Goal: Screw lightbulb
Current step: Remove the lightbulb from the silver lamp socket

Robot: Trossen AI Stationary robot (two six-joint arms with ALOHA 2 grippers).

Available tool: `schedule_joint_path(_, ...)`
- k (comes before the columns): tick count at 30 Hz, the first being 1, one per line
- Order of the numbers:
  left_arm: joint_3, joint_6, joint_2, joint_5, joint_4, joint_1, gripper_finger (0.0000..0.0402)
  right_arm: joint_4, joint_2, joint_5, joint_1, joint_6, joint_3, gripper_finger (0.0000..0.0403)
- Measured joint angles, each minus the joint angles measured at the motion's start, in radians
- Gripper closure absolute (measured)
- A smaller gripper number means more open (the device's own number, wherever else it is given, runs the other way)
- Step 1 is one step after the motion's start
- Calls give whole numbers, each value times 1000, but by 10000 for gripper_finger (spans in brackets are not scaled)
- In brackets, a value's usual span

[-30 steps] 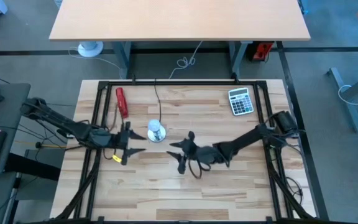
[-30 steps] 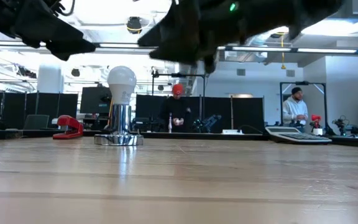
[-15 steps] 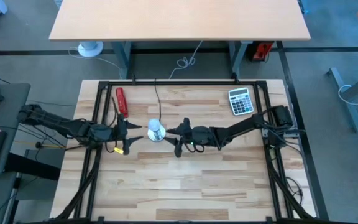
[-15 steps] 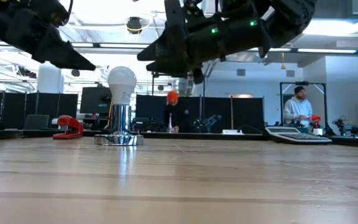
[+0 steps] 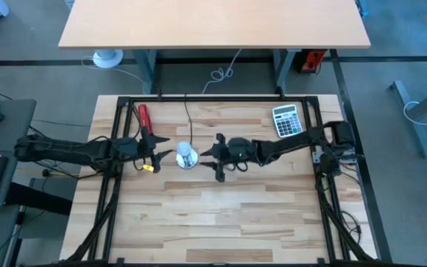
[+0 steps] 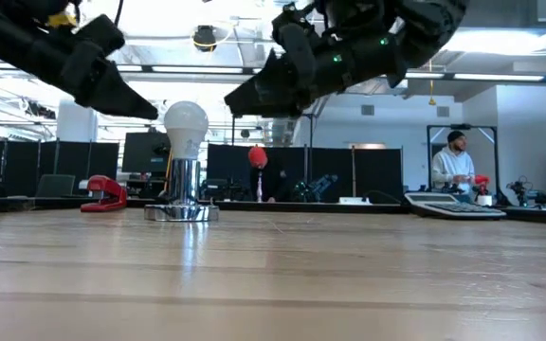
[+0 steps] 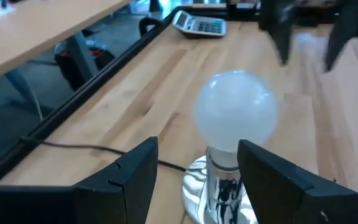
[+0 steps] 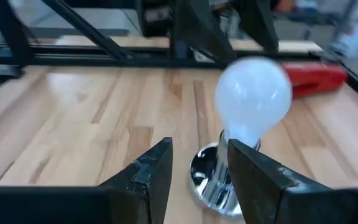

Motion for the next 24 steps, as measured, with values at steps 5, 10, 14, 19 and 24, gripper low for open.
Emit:
schedule_joint_path(5, 0, -26, 75, 65, 99, 59, 192, -4, -8, -199, -108, -23, 0, 232)
schedule_joint_path(10, 0, 33, 171, 140, 220, 85, 192, -27, -7, -257, -134, 70, 0, 191)
schedule_joint_path(14, 0, 85, 222, 236, 240, 105, 192, 31, -5, -229, -104, 89, 0, 140)
schedule_joint_path(19, 0, 101, 273, 355, 257, 134, 192, 153, 6, -77, -82, 108, 5, 113)
schedule_joint_path(24, 0, 105, 323, 389, 292, 137, 192, 154, 76, -22, -73, 106, 58, 113)
